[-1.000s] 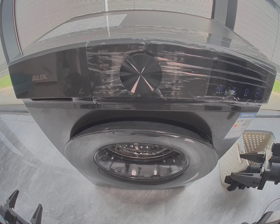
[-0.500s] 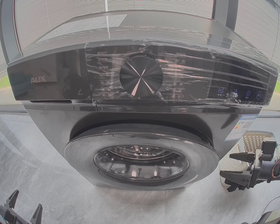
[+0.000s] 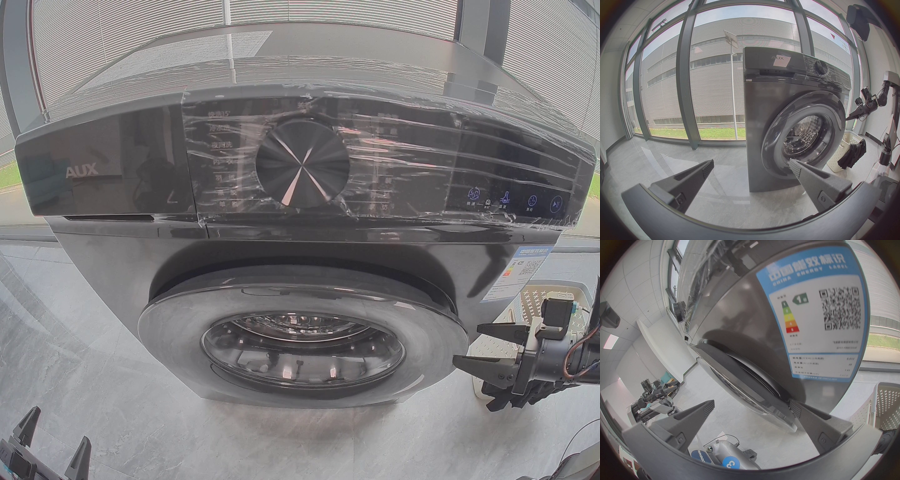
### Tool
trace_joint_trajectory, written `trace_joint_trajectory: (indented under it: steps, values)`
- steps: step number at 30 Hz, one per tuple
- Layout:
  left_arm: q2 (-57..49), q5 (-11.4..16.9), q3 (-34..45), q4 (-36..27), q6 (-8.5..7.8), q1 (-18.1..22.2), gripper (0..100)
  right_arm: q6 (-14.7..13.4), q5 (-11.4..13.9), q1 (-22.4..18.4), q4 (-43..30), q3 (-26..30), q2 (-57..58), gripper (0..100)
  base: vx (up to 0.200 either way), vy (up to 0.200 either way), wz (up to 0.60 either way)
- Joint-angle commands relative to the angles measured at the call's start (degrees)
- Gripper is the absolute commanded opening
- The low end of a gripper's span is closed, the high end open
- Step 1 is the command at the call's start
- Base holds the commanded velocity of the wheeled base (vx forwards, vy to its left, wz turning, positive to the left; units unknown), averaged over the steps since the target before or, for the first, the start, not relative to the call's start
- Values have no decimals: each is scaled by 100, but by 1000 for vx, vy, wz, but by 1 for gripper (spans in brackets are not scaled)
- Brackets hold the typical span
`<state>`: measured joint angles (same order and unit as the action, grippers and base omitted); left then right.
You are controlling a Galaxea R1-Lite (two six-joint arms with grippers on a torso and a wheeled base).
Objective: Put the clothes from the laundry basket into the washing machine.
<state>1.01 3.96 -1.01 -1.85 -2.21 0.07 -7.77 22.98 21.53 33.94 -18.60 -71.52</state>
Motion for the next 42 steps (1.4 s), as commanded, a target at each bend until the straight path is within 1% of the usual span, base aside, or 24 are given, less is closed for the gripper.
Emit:
trace_joint_trajectory:
  steps: [1, 11, 12, 14, 23, 25, 28, 34, 38, 42]
  values:
    - [-101, -1, 101, 1, 1, 1, 100, 3, -4, 9, 131, 85, -292, 100, 0, 0, 0]
    - [-101, -1, 101, 1, 1, 1, 100, -6, -4, 176, 227, 102, -406, 100, 0, 0, 0]
    - [-101, -1, 101, 1, 1, 1, 100, -6, -4, 264, 227, 102, -415, 100, 0, 0, 0]
    - [-101, -1, 101, 1, 1, 1, 100, -14, -4, 299, 218, 129, -415, 100, 0, 0, 0]
    - [-101, -1, 101, 1, 1, 1, 100, 21, 31, 493, 227, 480, -292, 100, 0, 0, 0]
    - [-101, -1, 101, 1, 1, 1, 100, 38, 66, 510, 218, 595, -160, 100, 0, 0, 0]
    - [-101, -1, 101, 1, 1, 1, 100, 56, 58, 510, 218, 621, -64, 100, 0, 0, 0]
    - [-101, -9, 101, 1, 1, 1, 100, 29, 14, 431, 280, 366, -248, 100, -167, 0, 0]
    - [-101, -9, 101, 1, 1, 1, 100, 29, -4, 414, 517, 401, -442, 100, -50, 0, 0]
    - [-101, -9, 101, 1, 1, 1, 100, 21, -118, 475, 728, 507, -617, 100, 0, 0, 0]
